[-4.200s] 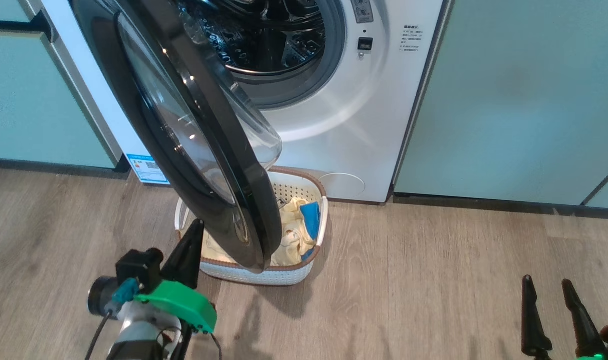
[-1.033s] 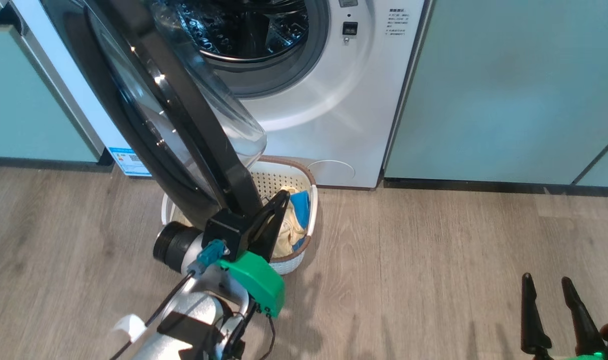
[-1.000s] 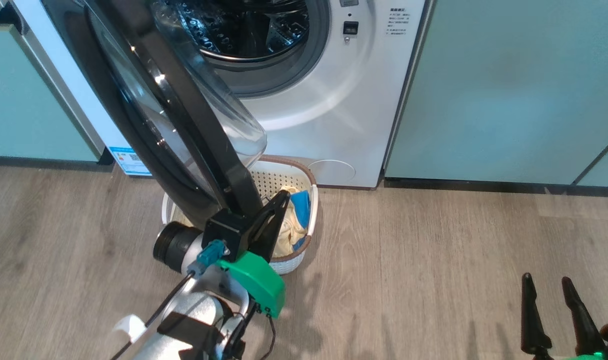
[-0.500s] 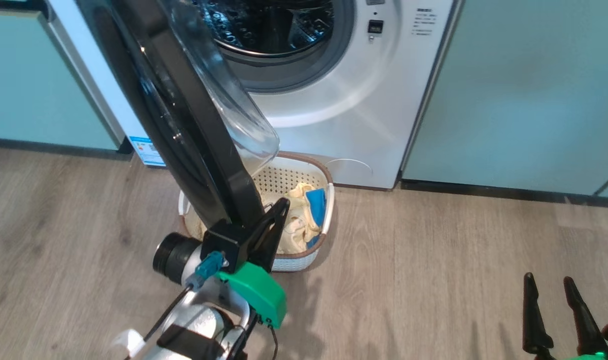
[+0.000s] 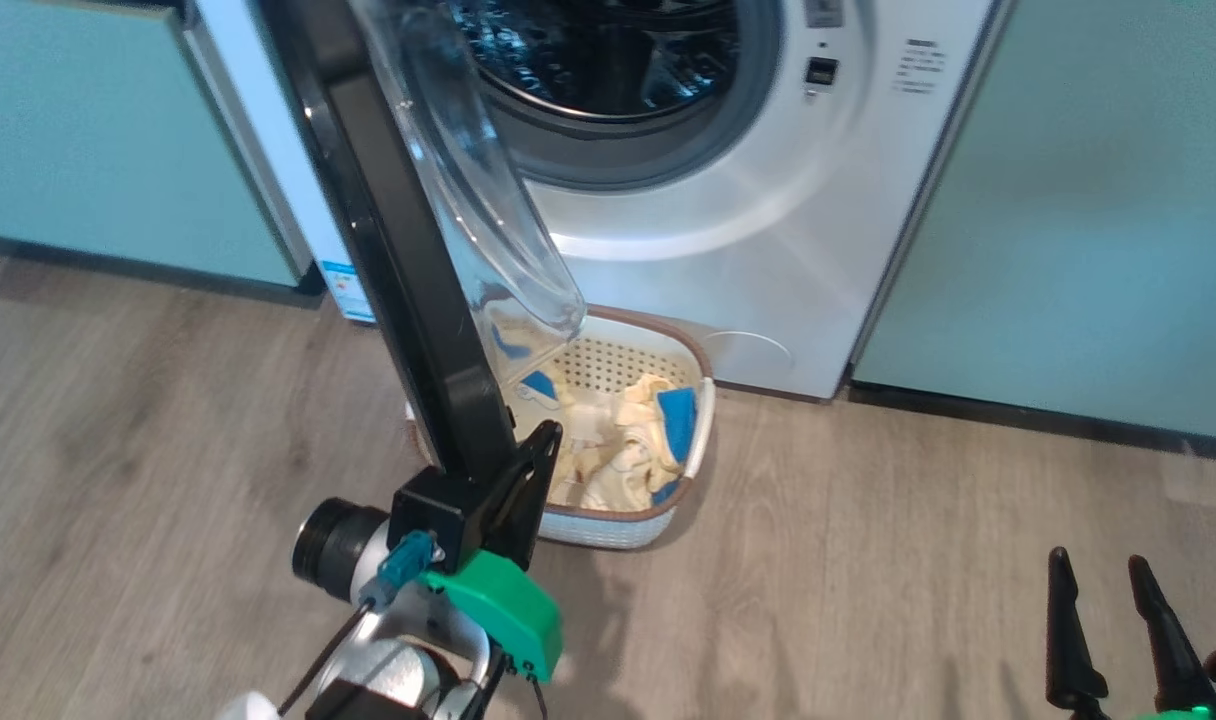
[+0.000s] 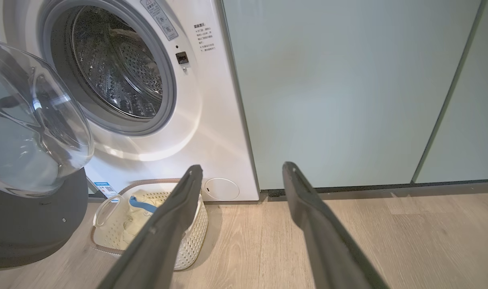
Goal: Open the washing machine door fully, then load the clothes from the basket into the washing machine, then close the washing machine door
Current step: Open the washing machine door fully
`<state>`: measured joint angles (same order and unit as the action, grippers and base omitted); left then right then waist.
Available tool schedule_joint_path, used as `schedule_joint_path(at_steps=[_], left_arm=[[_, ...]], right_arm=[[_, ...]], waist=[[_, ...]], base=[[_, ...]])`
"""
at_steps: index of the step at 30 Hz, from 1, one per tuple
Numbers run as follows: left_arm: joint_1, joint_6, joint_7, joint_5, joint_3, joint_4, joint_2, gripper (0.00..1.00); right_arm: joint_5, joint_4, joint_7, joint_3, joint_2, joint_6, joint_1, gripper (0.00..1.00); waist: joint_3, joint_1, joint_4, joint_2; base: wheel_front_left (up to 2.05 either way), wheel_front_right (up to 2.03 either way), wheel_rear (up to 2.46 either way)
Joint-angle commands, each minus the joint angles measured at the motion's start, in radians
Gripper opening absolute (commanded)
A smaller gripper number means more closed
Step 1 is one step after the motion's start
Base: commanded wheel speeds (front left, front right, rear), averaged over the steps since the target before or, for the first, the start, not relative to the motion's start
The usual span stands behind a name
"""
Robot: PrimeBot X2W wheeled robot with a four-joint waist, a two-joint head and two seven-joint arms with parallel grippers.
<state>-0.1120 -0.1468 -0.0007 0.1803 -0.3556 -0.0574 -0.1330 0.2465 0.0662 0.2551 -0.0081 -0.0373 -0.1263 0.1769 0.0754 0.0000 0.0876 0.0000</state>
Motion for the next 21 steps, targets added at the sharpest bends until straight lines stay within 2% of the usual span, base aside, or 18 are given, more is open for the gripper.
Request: schedule_joint_path(at_steps=[1,21], left_arm=[[-0.023,-0.016,-0.009,-0.002,0.047,-0.039,-0.017,0.0],[0.024,-0.053,-0.025,-0.007,0.043,-0.08,-0.028,0.0]], right_arm=[[0.0,-0.03,0.007,0.016,-0.013,-0.004,-0.028,1.0],[-0.008,-0.035,0.007,0.002,-0.013,-0.004,-0.019,1.0]], waist=[[-0.003,0.0,0.019,0.0],[-0.004,0.0,0.206,0.0]], base=[[0.0,0.0,0.0],[0.0,0.0,0.0]])
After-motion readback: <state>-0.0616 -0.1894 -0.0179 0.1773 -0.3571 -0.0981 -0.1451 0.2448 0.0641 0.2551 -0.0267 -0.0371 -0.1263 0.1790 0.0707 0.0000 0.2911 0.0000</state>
